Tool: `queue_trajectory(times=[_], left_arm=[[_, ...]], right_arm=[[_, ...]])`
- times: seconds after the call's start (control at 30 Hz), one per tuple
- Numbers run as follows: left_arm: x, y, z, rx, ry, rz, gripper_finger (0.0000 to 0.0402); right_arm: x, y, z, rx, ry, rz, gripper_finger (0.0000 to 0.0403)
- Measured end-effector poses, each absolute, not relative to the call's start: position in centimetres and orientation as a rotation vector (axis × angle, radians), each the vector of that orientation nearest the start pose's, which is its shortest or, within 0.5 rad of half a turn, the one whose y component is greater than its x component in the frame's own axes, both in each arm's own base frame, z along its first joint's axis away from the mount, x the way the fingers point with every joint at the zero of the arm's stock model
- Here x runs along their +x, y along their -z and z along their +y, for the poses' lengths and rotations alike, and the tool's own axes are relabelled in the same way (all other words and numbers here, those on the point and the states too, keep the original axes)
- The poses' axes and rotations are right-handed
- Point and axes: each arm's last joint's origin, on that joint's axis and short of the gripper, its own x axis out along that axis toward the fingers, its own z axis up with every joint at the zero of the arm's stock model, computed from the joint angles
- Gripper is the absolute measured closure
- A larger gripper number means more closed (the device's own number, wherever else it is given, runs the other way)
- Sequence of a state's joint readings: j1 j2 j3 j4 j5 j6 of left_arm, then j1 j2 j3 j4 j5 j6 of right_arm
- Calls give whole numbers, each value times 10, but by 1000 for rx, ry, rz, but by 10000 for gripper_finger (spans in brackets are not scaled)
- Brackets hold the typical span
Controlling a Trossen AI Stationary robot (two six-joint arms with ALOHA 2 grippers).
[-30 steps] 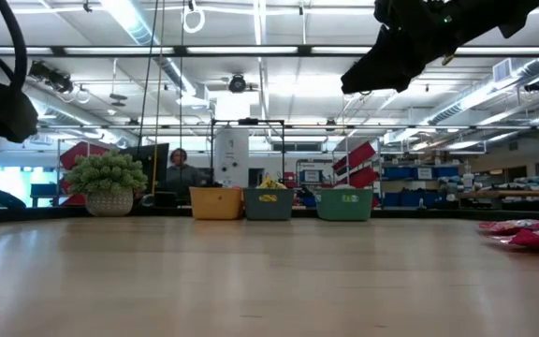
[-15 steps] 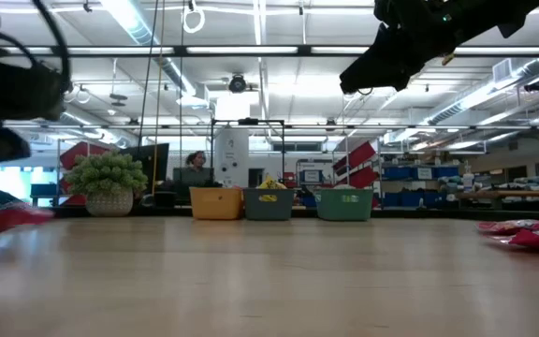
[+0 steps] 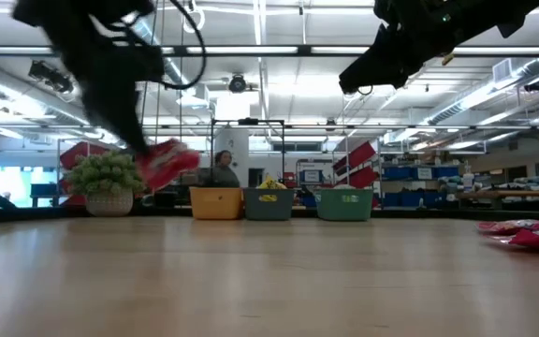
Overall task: Sort candy
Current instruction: Put the red candy pack into the yellow bin
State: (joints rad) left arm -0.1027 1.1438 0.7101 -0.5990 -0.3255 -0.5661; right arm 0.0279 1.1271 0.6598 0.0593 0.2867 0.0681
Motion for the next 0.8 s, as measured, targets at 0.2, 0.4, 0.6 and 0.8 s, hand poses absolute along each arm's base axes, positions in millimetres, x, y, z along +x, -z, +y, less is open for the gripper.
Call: queue_trajectory(times=[0.2,0.4,0.6,0.8], left_arm=[[217,-233,68,-318,-588,709,401],[211,-229,137,-391,-621,573,401],[215,-199,181,-519,-640,538,401],[219,-169,208,-660,-669,490,401]], right_arm=[[240,-247,-4,4,280,396,311],[240,-247,-4,4,280,396,312],[240,-247,-4,5,280,396,312],[240,-247,-4,12,282,396,312]])
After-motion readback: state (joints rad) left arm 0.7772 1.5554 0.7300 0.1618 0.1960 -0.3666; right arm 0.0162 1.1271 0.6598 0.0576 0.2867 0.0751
